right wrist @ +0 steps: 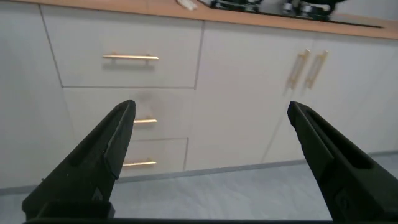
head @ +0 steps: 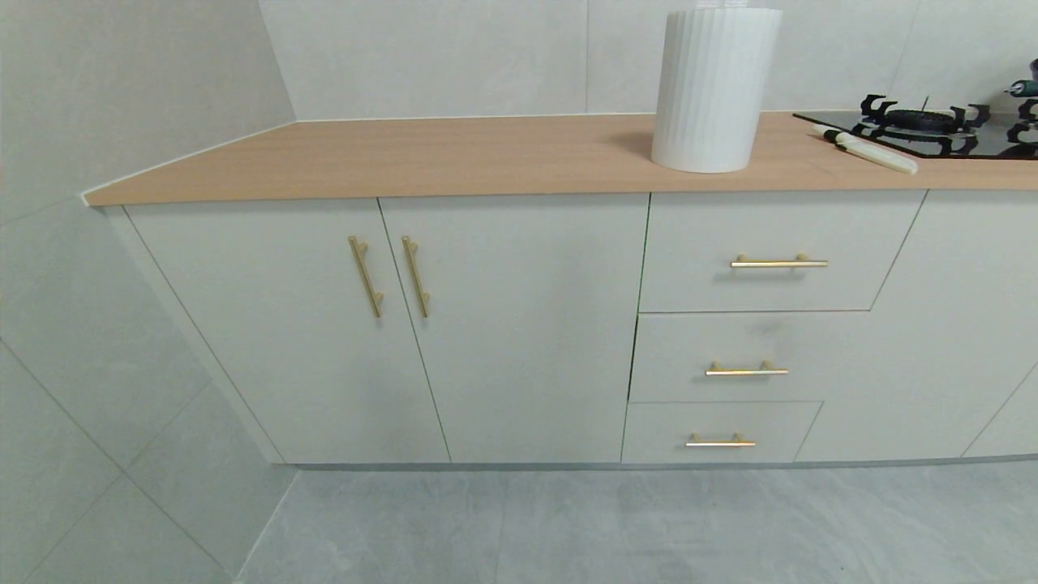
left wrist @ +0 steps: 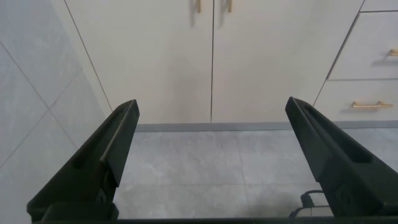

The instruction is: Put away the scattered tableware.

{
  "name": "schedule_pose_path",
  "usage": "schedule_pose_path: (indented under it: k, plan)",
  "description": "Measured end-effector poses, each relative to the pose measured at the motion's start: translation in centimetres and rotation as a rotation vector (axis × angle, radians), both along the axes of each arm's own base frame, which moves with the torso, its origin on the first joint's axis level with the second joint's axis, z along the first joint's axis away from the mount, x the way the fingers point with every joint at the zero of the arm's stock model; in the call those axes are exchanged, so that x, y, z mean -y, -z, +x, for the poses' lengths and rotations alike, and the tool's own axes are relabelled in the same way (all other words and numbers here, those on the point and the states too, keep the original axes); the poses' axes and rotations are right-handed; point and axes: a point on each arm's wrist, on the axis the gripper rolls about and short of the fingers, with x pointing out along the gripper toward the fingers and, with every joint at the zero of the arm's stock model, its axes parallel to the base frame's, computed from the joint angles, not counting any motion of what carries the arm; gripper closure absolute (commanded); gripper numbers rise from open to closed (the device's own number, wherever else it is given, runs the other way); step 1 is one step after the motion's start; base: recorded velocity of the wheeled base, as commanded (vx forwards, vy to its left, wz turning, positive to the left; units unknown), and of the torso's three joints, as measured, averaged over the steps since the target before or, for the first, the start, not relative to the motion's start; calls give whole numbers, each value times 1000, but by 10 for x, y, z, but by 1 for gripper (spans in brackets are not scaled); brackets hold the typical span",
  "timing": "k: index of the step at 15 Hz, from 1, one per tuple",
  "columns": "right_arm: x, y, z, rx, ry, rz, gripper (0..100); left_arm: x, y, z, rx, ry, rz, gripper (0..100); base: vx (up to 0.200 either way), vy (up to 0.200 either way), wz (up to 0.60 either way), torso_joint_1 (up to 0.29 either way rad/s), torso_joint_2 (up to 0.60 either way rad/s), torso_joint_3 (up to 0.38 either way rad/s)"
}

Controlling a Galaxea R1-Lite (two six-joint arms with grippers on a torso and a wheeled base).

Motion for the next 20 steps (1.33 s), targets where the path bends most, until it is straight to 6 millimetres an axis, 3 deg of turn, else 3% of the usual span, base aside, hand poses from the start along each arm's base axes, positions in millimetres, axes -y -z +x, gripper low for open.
schedule_pose_path:
  k: [4, 8, 11, 15, 20]
  plan:
    - [0, 34, -6, 31, 66, 50, 0, 0, 0, 0, 0, 0, 0, 0, 0, 0, 0, 0, 0, 0]
    - [-4, 73, 18, 67, -145, 210, 0, 0, 0, 0, 0, 0, 0, 0, 0, 0, 0, 0, 0, 0]
    - [-7, 106, 31, -52, -245, 236, 0, 0, 0, 0, 0, 0, 0, 0, 0, 0, 0, 0, 0, 0]
    - [-7, 115, 32, -128, -246, 151, 0, 0, 0, 0, 0, 0, 2, 0, 0, 0, 0, 0, 0, 0]
    - [-7, 116, 32, -130, -247, 171, 0, 0, 0, 0, 0, 0, 4, 0, 0, 0, 0, 0, 0, 0]
